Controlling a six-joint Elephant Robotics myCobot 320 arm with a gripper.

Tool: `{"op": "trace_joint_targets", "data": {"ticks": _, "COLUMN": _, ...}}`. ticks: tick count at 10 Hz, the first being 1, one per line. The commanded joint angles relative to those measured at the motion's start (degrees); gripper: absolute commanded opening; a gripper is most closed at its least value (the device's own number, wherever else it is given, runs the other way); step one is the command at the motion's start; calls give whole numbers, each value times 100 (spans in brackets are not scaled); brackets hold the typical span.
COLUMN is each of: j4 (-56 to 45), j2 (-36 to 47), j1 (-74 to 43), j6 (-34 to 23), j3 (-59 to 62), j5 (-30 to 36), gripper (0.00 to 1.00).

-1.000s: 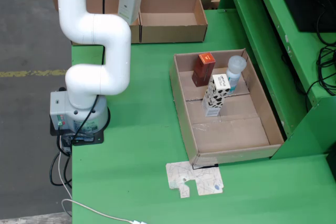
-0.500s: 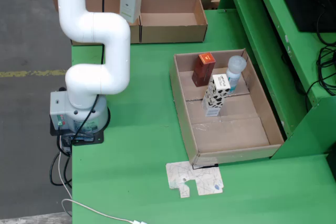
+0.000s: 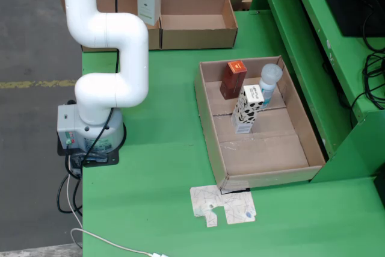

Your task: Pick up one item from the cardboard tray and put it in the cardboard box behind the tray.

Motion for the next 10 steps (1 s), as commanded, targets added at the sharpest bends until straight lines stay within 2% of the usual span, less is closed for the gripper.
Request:
{"op": "trace_joint_targets", "data": {"ticks": 1, "j4": -12, "j2": 105, "j1": 135, "j6": -230, "j3": 123, "j5": 18, "gripper": 0}}
{"op": "trace_joint_targets", "data": {"ticks": 6, "j4": 93, "j2": -81, "j1": 290, "j6": -632, "j3": 123, "j5": -25, "gripper": 0}}
{"op": "trace_joint_targets", "data": {"ticks": 10, "j4": 396, "j2": -329, "j1": 330, "j6": -1196, "j3": 123, "j5": -237, "gripper": 0}}
